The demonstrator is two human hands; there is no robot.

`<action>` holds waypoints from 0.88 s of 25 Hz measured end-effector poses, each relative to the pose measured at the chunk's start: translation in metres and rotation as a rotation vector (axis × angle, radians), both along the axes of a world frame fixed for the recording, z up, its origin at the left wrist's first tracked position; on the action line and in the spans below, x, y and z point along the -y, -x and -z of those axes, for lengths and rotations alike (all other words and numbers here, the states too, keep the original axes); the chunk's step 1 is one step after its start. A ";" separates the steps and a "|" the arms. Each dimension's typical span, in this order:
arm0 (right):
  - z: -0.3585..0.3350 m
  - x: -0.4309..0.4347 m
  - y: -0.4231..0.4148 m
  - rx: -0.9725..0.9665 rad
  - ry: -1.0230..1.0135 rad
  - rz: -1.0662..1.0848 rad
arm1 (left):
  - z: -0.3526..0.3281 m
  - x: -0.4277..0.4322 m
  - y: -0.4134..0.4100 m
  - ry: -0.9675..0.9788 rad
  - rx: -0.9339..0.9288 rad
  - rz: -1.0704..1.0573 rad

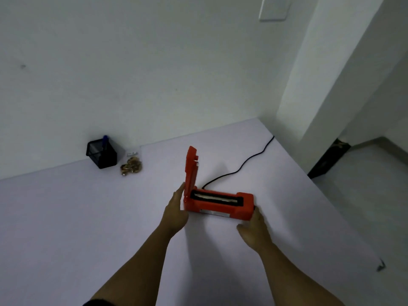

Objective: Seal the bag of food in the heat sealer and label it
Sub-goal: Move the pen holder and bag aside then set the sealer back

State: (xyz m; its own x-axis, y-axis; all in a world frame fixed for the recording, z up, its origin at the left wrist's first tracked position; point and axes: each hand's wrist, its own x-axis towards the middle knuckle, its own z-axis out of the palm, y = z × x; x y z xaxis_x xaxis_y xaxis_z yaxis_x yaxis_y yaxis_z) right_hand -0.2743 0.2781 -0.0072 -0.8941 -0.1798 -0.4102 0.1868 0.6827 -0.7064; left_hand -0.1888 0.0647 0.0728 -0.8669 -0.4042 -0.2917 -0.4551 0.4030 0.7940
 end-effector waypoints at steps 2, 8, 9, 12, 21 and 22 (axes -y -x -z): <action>0.021 0.000 0.004 0.020 0.040 -0.010 | 0.005 0.002 0.003 0.038 0.019 0.037; -0.002 0.004 0.021 -0.022 0.129 -0.027 | 0.010 -0.001 0.025 0.069 0.085 0.083; -0.001 0.005 0.029 -0.030 0.141 -0.031 | 0.013 -0.001 0.028 0.054 0.058 0.047; 0.002 0.022 0.059 -0.027 0.186 -0.014 | 0.022 0.008 0.044 0.051 0.009 -0.053; 0.014 0.119 0.182 -0.040 0.298 -0.031 | 0.037 0.087 0.136 0.056 -0.090 -0.172; 0.018 0.130 0.195 -0.060 0.303 -0.051 | 0.038 0.096 0.146 0.061 -0.100 -0.175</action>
